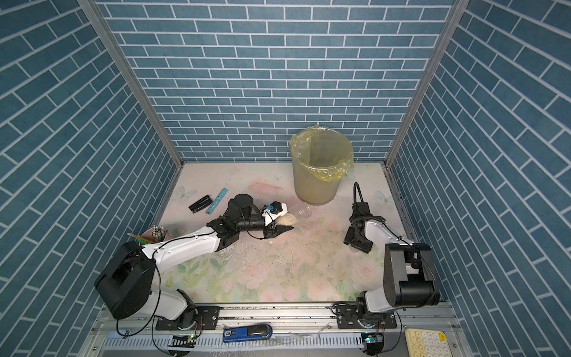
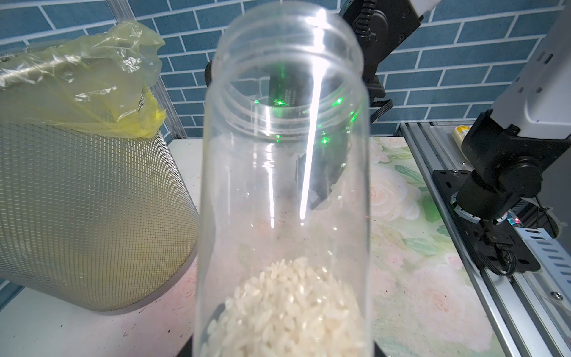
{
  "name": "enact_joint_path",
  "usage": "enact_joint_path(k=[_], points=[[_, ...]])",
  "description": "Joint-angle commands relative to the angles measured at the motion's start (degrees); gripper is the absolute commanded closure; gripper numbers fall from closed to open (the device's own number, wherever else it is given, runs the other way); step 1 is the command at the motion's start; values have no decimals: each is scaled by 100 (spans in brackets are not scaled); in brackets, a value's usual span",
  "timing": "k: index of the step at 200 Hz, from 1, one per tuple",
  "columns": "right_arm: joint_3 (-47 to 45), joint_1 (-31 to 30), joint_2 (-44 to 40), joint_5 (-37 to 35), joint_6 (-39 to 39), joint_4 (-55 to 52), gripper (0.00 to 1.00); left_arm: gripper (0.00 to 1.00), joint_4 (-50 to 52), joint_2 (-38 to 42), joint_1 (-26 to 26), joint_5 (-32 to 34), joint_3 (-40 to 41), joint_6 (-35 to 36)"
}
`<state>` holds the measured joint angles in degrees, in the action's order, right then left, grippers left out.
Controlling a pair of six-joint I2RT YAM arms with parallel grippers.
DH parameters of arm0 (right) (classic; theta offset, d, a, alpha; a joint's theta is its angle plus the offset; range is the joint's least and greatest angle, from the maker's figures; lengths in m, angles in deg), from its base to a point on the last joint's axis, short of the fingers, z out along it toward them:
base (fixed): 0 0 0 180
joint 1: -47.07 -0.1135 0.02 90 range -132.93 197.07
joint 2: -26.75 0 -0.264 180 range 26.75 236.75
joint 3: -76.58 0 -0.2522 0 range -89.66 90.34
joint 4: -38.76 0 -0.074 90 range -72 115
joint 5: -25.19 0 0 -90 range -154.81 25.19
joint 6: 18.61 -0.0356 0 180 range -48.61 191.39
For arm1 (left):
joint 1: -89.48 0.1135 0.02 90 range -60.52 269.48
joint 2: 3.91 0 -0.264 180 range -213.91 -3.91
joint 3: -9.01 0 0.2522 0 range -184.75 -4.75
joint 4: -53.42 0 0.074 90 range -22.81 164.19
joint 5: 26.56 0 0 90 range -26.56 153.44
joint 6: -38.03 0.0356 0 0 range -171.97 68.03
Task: Empty moldy rice from jars
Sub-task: Place the lid at the center of the board.
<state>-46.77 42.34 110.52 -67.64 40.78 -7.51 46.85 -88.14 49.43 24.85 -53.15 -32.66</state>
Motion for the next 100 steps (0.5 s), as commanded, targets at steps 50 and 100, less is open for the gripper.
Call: enact_joint_path(k=[50,100], points=[[-26,33,-659,-171,-138,-518,2,100,0,161,-20,-15,-39,12],[442,8,-2676,133,227,-1089,2,100,36,99,-38,37,-148,-13]])
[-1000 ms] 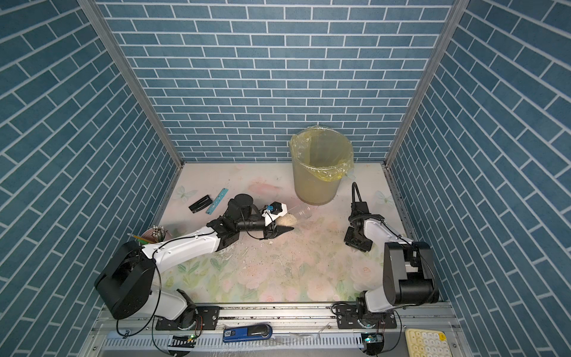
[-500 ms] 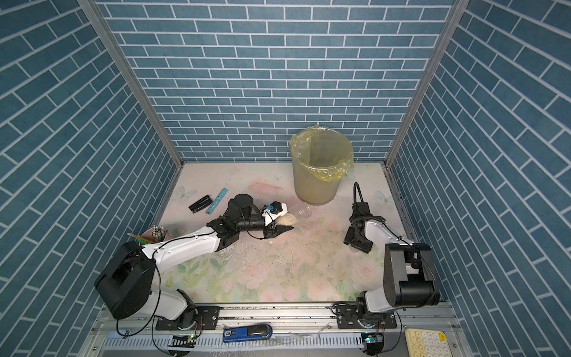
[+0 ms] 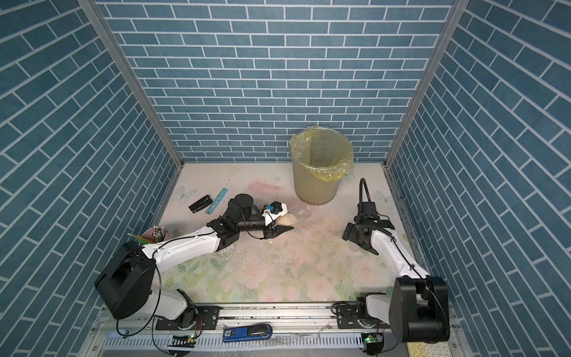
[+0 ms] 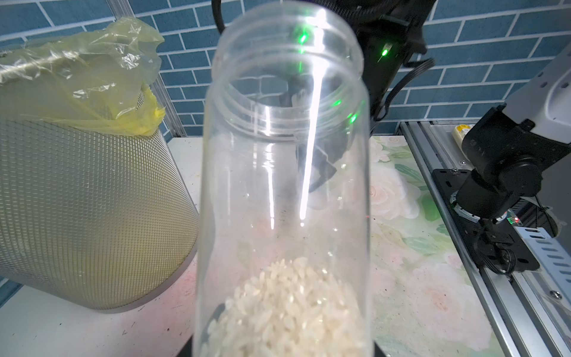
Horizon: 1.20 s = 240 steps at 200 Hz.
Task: Empty moldy rice from jars
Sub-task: Place the lid at the center of the board, then pour the moldy rice from the jar into the trash bin.
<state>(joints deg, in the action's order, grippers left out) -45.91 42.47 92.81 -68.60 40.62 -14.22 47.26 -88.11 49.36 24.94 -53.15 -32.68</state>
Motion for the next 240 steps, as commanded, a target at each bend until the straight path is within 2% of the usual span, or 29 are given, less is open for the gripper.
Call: enact_joint_path(k=[1,14,32,52,68,92,130,160,196,240], points=[[368,-1,-957,269,253,-419,2,100,-4,93,-36,36,-150,-7],[469,-17,-1461,833,316,-344,5,100,5,59,-45,166,-232,-85],[521,-117,-2008,2117,146,38,9,100,168,3,-49,295,-424,-134],[389,-497,-2451,2773,-396,772,12,100,57,-4,-66,343,-475,-246],[280,-1022,-2659,2722,-726,1421,12,100,-67,-28,-75,393,-510,-352],[319,-1953,-2579,2182,-879,2131,12,100,-30,-163,-75,503,-783,-486],[1128,-2691,-1410,1840,-507,2456,8,100,244,-399,-75,606,-1450,-532],[1919,-2703,-782,1637,-110,2247,2,100,1042,-912,-34,651,-2517,-373],[2765,-2594,-69,1323,82,1961,1,100,1727,-1505,54,678,-3709,-34],[3427,-1584,755,2205,-747,2512,2,100,1864,-2079,324,484,-4691,-43]])
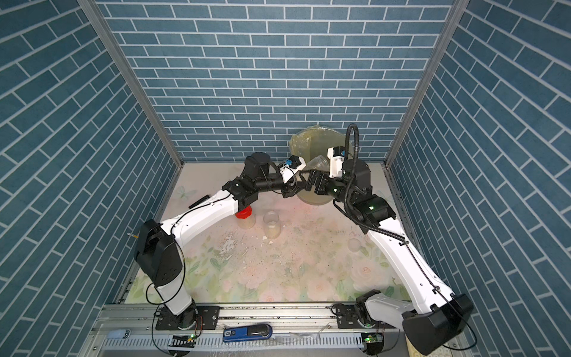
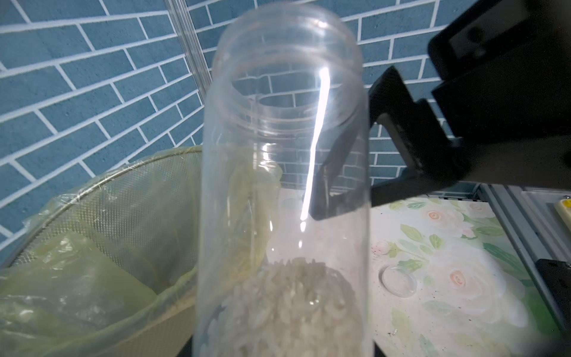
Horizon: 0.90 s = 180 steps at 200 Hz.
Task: Empty moldy rice from jars
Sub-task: Pour the moldy rice from the jar into the trash bin.
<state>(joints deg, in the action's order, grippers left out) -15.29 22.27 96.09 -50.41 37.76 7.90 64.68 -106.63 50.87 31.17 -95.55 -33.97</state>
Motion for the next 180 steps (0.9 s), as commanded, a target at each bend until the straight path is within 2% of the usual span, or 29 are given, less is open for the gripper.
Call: enact_joint_path(k=[1,58,93,127,149,164,180], points=[[401,456,460,401,-469,289,2,100,124,-242,180,-139,-466,79],[1401,895,1515,1385,-655,612,5,100,-92,-864,244,-11,-1248,9],[1471,986,1824,1723,-933,885,8,100,-157,-1100,247,69,-1560,-33],[1381,1020,1867,1749,-987,980,16,100,-206,-1134,249,157,-1580,-23],[1310,1038,1900,1803,-1047,1092,27,99,-231,-1150,248,133,-1575,-22],[1335,1047,1949,1824,-1075,1102,31,98,-261,-1167,249,151,-1571,8],[1381,1056,2036,1889,-1117,1126,40,93,-325,-1186,247,181,-1545,23]])
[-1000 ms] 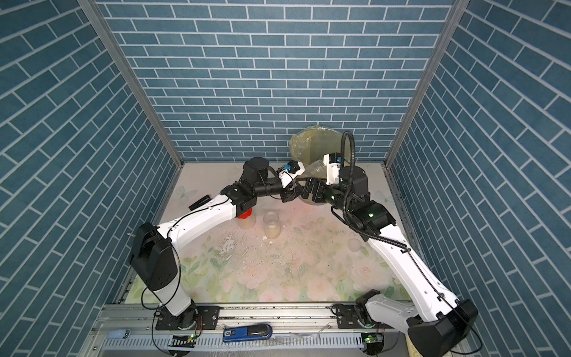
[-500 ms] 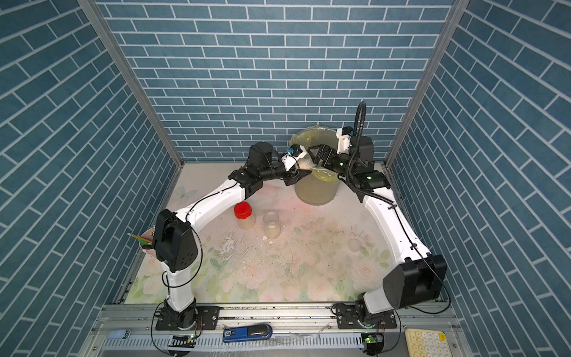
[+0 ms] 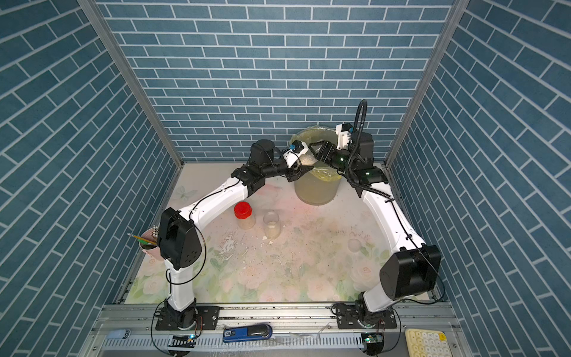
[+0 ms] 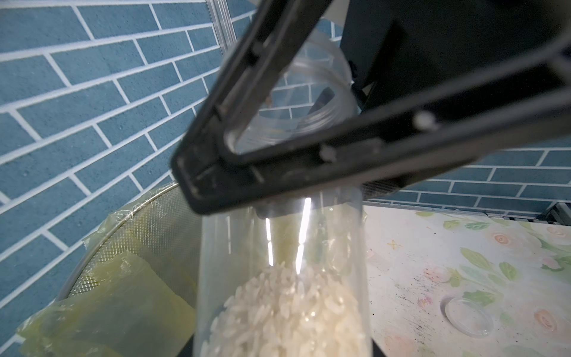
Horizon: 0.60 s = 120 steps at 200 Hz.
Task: Empty moldy rice from jars
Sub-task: Pour the moldy rice from the jar into the trash bin.
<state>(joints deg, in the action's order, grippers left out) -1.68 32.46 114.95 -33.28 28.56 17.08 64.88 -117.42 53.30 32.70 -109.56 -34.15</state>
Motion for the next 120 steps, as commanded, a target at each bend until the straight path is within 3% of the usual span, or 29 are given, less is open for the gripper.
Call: enact_joint_path(k=[1,38,59,112,120], points=[[23,42,156,177,-198,206,41,93,-347,-108,5,40,-144,52],[86,63,326,234,-243,251,59,73,-522,-149,24,156,-156,75],[144,71,416,216,-243,285,70,49,-734,-153,32,187,-82,47],[227,175,609,54,-686,660,81,2,-935,-224,92,287,-111,-12],[273,190,669,49,-796,721,82,0,-940,-224,92,283,-125,-12]])
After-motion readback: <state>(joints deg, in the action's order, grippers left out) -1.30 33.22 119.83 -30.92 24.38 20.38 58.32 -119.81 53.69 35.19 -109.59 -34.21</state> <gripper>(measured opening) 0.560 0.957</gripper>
